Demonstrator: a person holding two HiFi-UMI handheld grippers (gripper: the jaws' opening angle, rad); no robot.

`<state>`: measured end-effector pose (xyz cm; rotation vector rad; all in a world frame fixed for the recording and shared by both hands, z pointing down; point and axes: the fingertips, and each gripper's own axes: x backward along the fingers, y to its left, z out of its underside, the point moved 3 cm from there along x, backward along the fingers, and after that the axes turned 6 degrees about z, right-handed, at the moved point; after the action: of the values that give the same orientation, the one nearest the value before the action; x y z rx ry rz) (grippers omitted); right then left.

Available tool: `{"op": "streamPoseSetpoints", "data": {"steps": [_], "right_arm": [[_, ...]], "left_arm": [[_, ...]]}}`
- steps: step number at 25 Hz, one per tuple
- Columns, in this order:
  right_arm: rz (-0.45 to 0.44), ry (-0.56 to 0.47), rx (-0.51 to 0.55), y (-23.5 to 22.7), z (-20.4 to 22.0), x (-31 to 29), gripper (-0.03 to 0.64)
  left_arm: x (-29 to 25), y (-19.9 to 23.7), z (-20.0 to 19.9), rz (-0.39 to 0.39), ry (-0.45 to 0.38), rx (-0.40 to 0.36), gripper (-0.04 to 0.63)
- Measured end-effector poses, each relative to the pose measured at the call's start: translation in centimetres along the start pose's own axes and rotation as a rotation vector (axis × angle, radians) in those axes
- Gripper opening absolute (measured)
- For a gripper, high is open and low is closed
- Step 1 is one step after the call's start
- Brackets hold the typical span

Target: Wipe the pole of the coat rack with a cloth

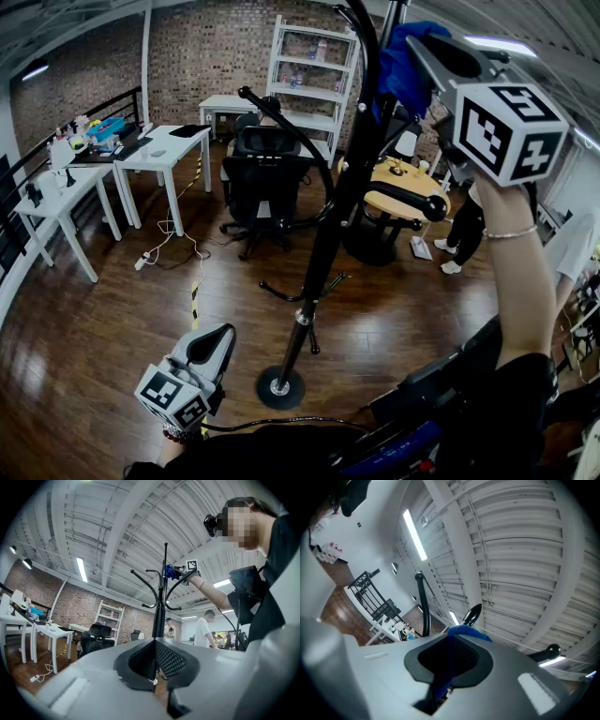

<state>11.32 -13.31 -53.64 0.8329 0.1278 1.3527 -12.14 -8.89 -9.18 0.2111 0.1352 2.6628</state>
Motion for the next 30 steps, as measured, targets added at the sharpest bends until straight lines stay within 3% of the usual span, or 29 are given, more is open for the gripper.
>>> {"op": "streamPoseSetpoints", "data": {"steps": [9, 20, 27, 30], "right_arm": [[-0.175, -0.031, -0.011, 3.8, 1.8, 3.3, 0.023], [-0.475, 0.22, -0.129, 9.0, 10.1, 5.3, 0.023], [-0.514, 0.309, -0.172, 9.5, 12.6, 6.3, 0.023], [-0.485, 0.351, -0.117, 10.3, 13.2, 7.5, 0.023]], "left_arm": [[0.5, -0.2, 0.6, -0.019, 0.018, -0.011, 0.006], [0.1, -2.0, 1.8, -0.025, 0.062, -0.004, 0.006], [-0.8, -3.9, 2.2, -0.015, 0.072, 0.006, 0.006], [-0.4, -5.1, 2.6, -0.015, 0.077, -0.002, 0.006]]}}
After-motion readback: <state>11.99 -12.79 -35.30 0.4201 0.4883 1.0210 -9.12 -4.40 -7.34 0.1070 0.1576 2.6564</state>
